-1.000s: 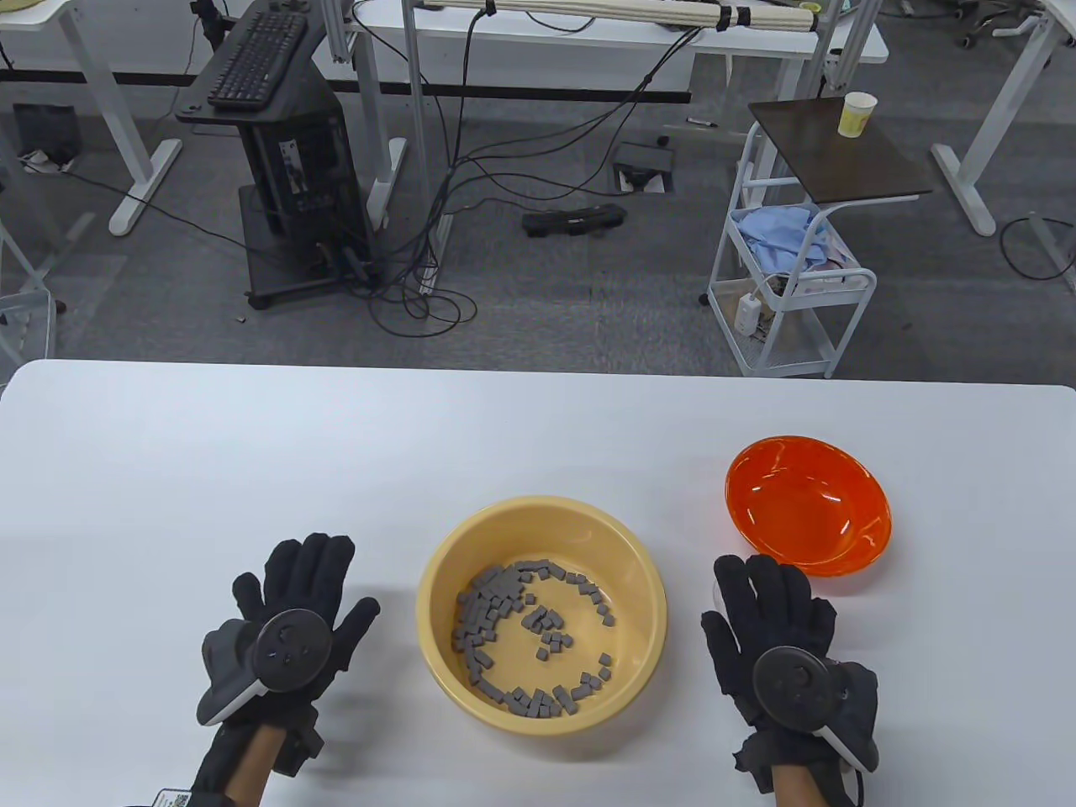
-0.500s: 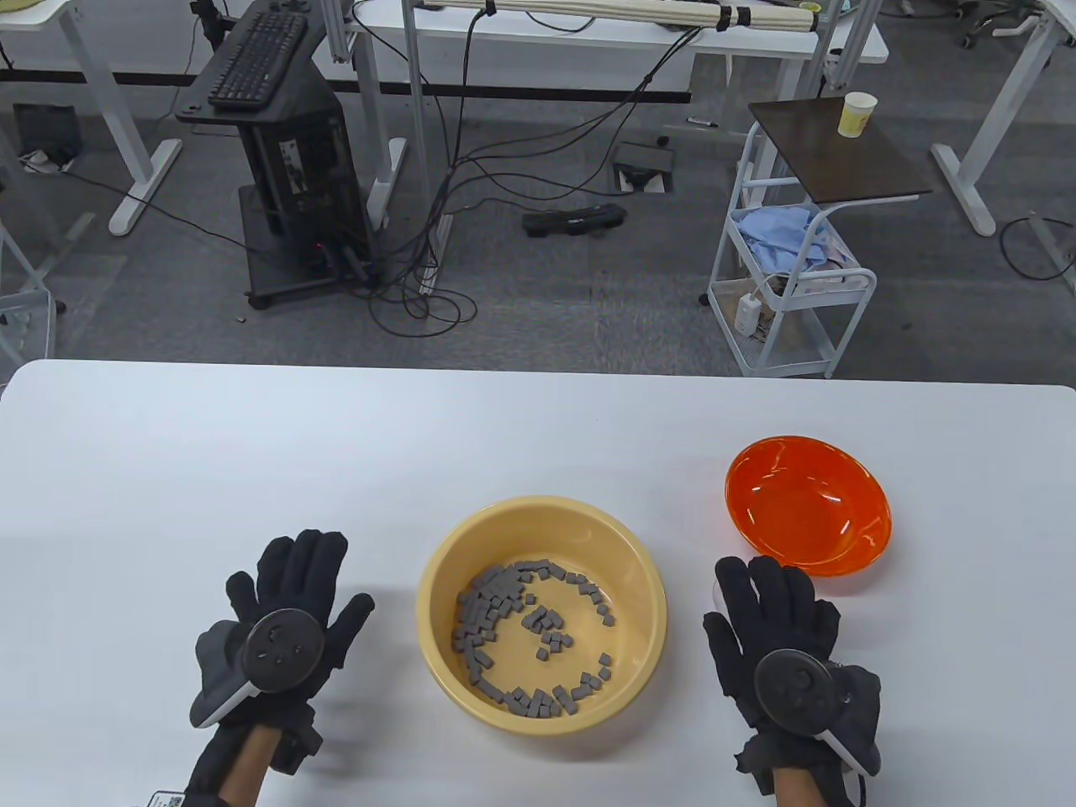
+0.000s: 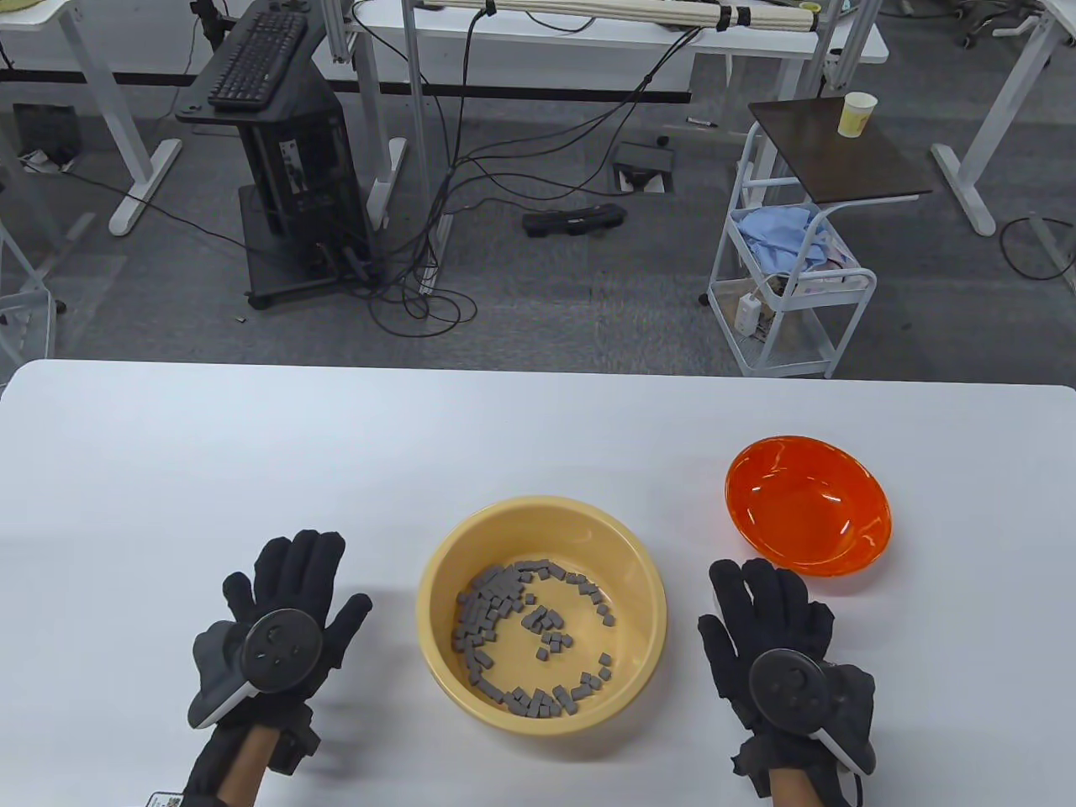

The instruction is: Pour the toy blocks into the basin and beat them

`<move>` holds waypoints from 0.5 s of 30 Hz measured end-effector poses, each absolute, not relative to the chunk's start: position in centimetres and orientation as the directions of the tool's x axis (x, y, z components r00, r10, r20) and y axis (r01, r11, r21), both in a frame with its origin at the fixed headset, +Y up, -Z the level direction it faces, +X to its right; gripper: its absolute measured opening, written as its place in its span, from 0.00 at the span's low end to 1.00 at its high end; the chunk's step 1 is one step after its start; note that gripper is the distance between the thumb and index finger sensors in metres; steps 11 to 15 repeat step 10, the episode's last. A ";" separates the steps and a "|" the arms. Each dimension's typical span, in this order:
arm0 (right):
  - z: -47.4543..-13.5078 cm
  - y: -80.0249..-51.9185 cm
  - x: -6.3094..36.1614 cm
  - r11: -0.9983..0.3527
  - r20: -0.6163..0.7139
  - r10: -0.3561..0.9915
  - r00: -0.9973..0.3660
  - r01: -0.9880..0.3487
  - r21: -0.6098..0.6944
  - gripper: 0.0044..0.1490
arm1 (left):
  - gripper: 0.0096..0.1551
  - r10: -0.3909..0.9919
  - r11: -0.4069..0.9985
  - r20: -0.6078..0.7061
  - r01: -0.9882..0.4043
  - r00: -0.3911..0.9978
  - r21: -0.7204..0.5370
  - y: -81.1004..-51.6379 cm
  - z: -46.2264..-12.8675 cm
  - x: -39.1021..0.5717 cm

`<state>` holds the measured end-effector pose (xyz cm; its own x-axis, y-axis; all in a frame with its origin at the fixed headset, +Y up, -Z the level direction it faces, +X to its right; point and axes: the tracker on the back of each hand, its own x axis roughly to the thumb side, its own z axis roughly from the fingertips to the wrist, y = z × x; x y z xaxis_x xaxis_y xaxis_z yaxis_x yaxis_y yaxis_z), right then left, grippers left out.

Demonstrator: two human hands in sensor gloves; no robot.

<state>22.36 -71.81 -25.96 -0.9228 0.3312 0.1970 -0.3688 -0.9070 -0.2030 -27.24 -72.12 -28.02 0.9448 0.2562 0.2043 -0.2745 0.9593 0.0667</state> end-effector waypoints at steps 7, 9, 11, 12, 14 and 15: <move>-26.0 -71.8 22.3 -0.906 0.195 0.336 -0.921 -0.373 -0.202 0.38 | 0.44 0.251 0.961 0.205 -0.269 0.946 0.065 -72.1 -28.0 -27.2; -26.0 -71.8 22.3 -0.905 0.194 0.339 -0.921 -0.375 -0.201 0.38 | 0.44 0.246 0.963 0.205 -0.263 0.948 0.061 -72.0 -28.0 -27.2; -26.0 -71.8 22.3 -0.905 0.193 0.340 -0.920 -0.376 -0.200 0.38 | 0.44 0.245 0.963 0.204 -0.262 0.948 0.060 -72.0 -28.0 -27.2; -26.0 -71.8 22.3 -0.905 0.193 0.340 -0.920 -0.376 -0.200 0.38 | 0.44 0.245 0.963 0.204 -0.262 0.948 0.060 -72.0 -28.0 -27.2; -26.0 -71.8 22.3 -0.905 0.193 0.340 -0.920 -0.376 -0.200 0.38 | 0.44 0.245 0.963 0.204 -0.262 0.948 0.060 -72.0 -28.0 -27.2; -26.0 -71.8 22.3 -0.905 0.193 0.340 -0.920 -0.376 -0.200 0.38 | 0.44 0.245 0.963 0.204 -0.262 0.948 0.060 -72.0 -28.0 -27.2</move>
